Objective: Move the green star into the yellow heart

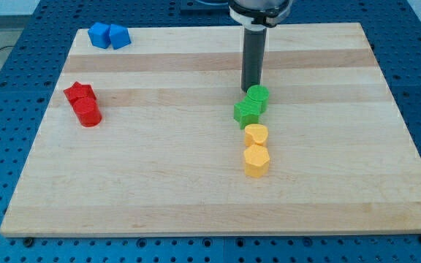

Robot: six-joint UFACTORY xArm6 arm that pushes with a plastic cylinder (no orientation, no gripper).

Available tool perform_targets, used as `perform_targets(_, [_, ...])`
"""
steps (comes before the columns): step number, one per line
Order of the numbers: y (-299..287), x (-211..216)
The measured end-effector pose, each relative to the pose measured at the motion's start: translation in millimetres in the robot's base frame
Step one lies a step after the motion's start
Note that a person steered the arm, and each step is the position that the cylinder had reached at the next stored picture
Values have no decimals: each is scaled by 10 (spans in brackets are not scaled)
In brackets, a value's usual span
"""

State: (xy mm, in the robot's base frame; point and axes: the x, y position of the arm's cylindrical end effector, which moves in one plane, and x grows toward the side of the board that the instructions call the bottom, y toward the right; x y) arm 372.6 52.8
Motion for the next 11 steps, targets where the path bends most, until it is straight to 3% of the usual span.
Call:
perform_targets(2, [0, 110])
perform_targets(4, [-373, 59])
perform_targets(7, [-354, 795])
perform_targets(8, [-344, 814])
perform_targets(11, [-477, 205])
